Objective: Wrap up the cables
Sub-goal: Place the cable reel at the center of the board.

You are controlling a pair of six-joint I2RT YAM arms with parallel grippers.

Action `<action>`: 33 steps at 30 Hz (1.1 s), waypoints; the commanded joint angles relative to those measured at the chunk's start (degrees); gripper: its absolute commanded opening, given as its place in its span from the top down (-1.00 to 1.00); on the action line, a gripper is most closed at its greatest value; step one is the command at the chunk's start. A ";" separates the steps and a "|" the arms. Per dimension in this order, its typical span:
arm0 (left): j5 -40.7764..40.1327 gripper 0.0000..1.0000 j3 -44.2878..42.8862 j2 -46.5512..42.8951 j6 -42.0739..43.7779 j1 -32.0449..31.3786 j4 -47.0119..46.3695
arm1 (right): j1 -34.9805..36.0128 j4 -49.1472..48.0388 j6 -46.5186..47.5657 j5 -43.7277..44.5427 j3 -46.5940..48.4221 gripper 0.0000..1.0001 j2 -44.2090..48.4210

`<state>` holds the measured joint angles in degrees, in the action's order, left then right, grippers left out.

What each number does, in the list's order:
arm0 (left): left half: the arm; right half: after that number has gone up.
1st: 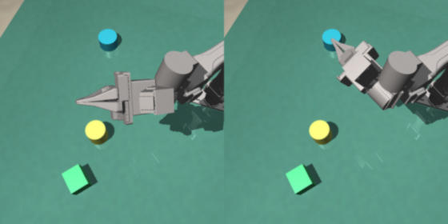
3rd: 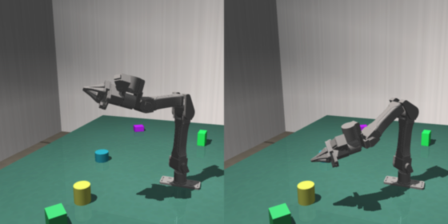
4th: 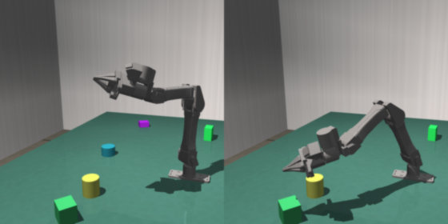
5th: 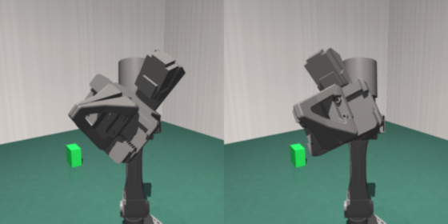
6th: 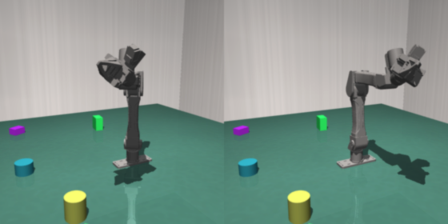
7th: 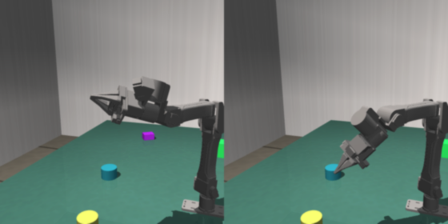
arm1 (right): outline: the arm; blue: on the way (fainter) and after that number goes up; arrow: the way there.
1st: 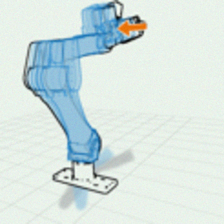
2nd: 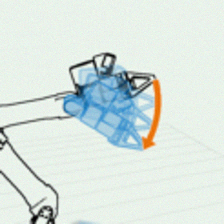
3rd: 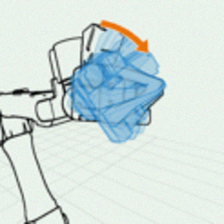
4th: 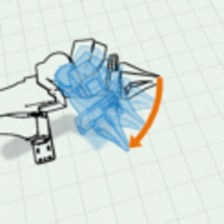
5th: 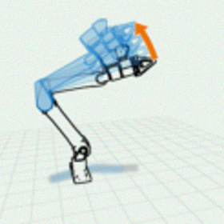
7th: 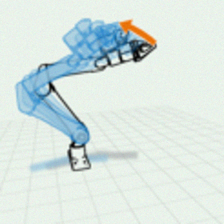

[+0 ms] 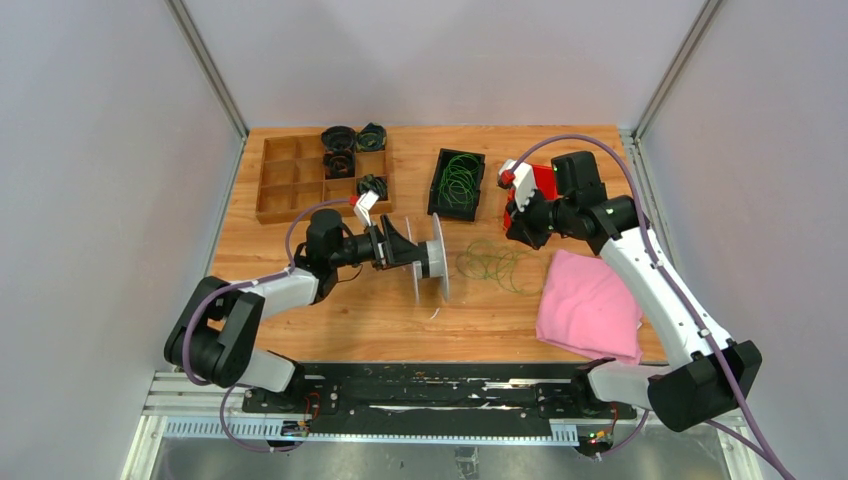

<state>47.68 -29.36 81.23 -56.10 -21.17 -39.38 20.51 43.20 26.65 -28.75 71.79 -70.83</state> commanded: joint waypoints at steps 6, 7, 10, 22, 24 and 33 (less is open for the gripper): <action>-0.35 -0.89 -2.20 -1.10 7.23 0.56 7.08 | 0.99 0.07 1.21 -1.13 -0.10 0.99 -0.73; -0.37 -0.88 -2.62 -1.42 8.33 0.52 8.24 | 1.02 0.05 1.21 -1.16 -0.07 0.99 -0.76; -0.40 -0.89 -4.60 -2.37 12.73 0.51 13.82 | 1.47 0.10 1.90 -1.32 0.25 0.99 -1.14; -1.14 -0.69 -11.55 -3.80 27.57 -0.30 30.03 | 4.31 -0.57 4.76 -1.86 -0.39 0.99 -1.30; -1.40 -0.69 -12.04 -3.82 28.42 -0.54 30.90 | 4.55 -0.57 4.88 -1.89 -0.55 0.98 -1.10; -3.43 -0.61 -18.49 -1.50 38.76 -2.15 43.62 | 6.58 1.39 8.46 -2.97 0.12 0.99 -0.62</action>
<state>46.92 -44.49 78.37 -25.58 -22.57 -4.16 25.45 43.22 31.81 -29.98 71.72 -72.12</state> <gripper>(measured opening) 0.817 0.010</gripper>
